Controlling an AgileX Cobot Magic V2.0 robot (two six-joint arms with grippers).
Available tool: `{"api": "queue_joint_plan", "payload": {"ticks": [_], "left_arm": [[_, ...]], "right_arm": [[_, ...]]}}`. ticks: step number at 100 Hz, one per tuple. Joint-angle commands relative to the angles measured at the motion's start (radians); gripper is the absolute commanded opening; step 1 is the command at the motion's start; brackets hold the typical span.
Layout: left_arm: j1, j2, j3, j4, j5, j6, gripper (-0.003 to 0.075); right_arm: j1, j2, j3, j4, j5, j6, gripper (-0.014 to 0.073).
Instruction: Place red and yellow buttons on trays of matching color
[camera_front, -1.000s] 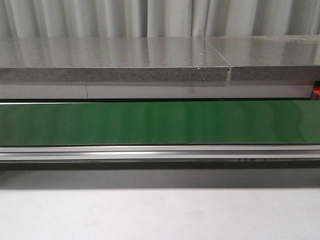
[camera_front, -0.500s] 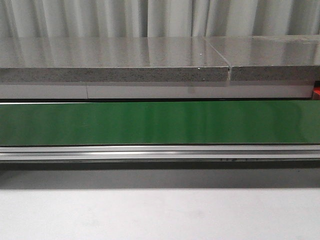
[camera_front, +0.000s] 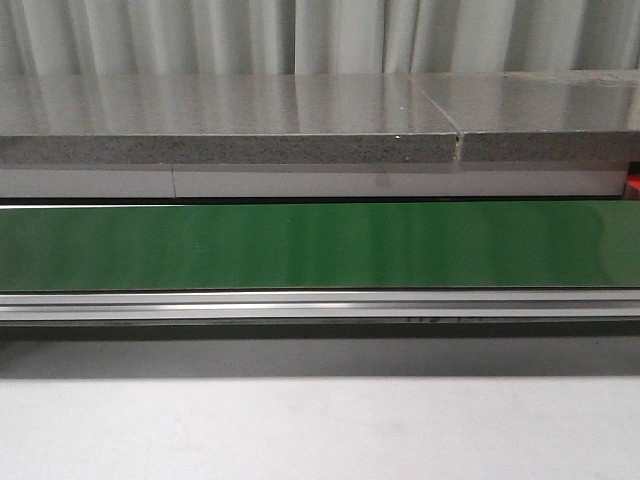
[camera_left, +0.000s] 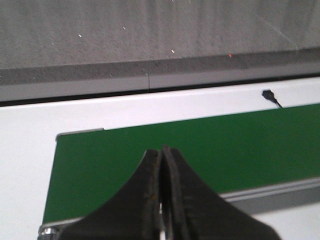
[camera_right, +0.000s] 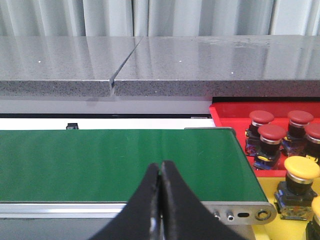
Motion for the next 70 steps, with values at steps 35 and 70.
{"api": "queue_joint_plan", "payload": {"ticks": [35,70], "left_arm": [[0.108,-0.147,0.277,0.003,-0.413,-0.032,-0.0021],[0.127,-0.280,0.482,0.003,-0.575,-0.032,-0.0021]], "right_arm": [[-0.004,-0.013,-0.014,-0.010,-0.075,-0.007,-0.0067],[-0.004,-0.013,-0.014,-0.010,-0.075,-0.007,-0.0067]]}}
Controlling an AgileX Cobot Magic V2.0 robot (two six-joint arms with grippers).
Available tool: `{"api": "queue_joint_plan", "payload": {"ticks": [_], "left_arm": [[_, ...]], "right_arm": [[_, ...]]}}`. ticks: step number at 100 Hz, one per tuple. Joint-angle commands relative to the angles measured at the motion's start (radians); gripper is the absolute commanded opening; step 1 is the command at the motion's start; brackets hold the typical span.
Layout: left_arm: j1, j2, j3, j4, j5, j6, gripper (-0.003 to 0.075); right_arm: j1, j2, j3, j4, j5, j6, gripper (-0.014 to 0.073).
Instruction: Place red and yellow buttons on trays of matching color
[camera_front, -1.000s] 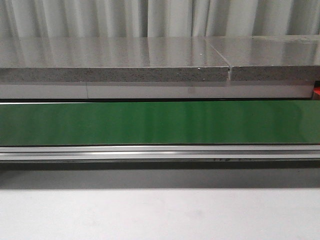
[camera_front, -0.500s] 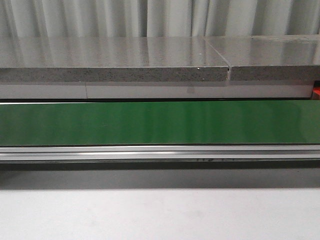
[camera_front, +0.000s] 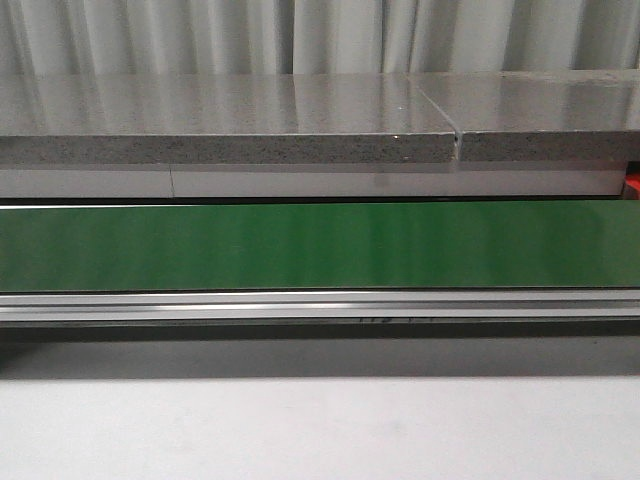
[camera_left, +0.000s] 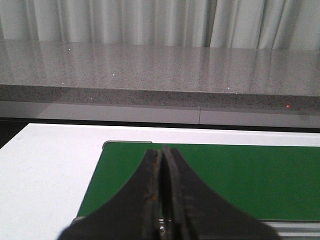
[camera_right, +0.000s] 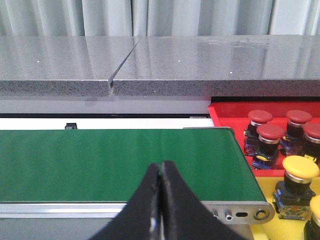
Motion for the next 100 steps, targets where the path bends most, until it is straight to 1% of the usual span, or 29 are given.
{"api": "queue_joint_plan", "payload": {"ticks": [1,12,17,24,100], "left_arm": [[0.006,-0.023,0.020,-0.001,-0.127,-0.012,-0.0021],[0.006,-0.076,0.099,-0.001,-0.204,-0.012,-0.0021],[0.006,-0.107,0.093,-0.001,-0.121,-0.012,-0.0021],[0.006,-0.136,0.096,-0.001,-0.092,-0.012,-0.0021],[0.004,-0.130,0.096,-0.001,-0.085,-0.012,-0.0021]], "right_arm": [[-0.004,-0.013,-0.014,-0.010,-0.075,-0.007,-0.0067],[-0.004,-0.013,-0.014,-0.010,-0.075,-0.007,-0.0067],[-0.004,-0.013,-0.014,-0.010,-0.075,-0.007,-0.0067],[-0.004,-0.012,-0.014,-0.010,-0.075,-0.007,-0.0067],[-0.004,-0.012,-0.014,-0.010,-0.075,-0.007,-0.0067]]}}
